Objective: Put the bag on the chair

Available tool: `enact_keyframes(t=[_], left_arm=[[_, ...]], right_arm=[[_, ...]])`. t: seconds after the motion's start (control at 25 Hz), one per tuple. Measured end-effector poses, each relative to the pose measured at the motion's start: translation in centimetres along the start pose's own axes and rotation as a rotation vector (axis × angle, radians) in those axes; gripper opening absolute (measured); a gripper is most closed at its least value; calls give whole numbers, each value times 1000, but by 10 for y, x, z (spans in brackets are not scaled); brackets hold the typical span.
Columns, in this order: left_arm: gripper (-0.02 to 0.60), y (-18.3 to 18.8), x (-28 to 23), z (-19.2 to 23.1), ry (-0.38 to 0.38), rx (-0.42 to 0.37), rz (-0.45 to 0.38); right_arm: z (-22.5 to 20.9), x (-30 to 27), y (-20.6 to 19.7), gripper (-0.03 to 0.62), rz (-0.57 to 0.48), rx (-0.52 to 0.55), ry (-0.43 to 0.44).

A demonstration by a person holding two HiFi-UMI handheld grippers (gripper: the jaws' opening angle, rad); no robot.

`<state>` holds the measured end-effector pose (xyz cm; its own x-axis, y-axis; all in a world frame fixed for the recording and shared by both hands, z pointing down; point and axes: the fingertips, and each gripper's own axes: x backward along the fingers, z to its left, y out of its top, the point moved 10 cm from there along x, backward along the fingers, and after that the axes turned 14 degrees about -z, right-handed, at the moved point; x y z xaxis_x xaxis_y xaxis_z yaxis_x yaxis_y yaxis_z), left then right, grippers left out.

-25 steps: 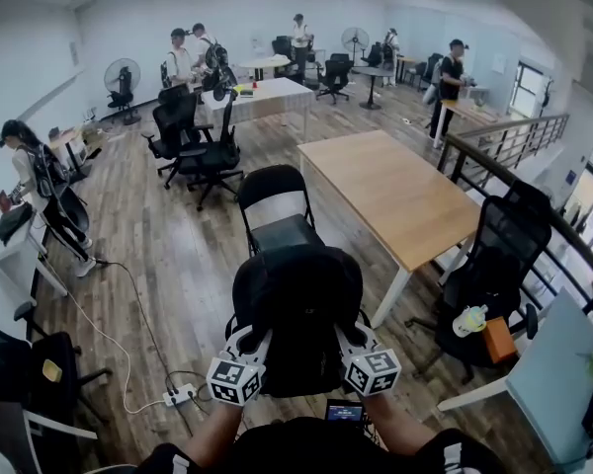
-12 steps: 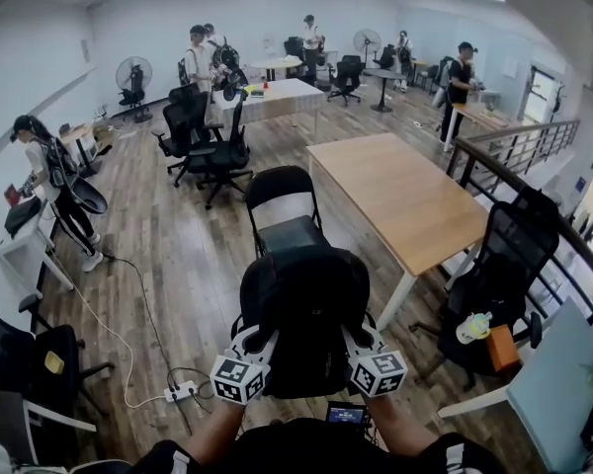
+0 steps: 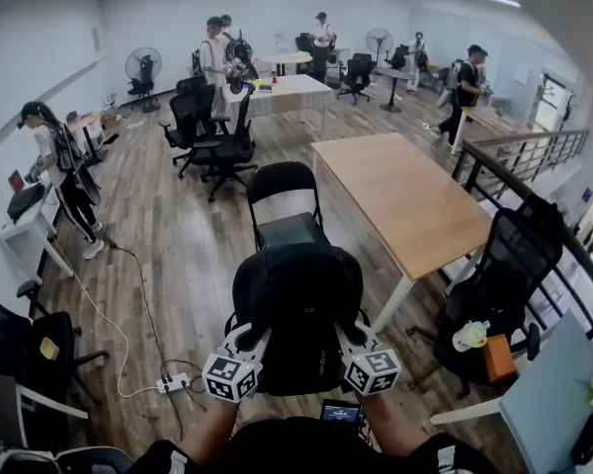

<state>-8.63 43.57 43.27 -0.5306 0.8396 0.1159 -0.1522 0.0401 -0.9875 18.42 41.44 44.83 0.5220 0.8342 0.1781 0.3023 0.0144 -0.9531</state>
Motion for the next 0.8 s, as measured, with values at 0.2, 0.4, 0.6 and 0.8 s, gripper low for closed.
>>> enact_keyframes(t=[0.2,0.4,0.6,0.8], left_arm=[[48,-1,-14,10,8,6,-3],[48,-8,-38,30,9,-5,0],[48,-14,-76,59,-1,-20,1],[48,-18,-120,99,-11,11,9]], right_arm=[[-10,-16,-1,28,7,-11,10],[-29,-42,-9,28,11,-80,14],[-53,-83,-16,28,13,-64,7],[-80,-135,-20,28,19,-58,1]])
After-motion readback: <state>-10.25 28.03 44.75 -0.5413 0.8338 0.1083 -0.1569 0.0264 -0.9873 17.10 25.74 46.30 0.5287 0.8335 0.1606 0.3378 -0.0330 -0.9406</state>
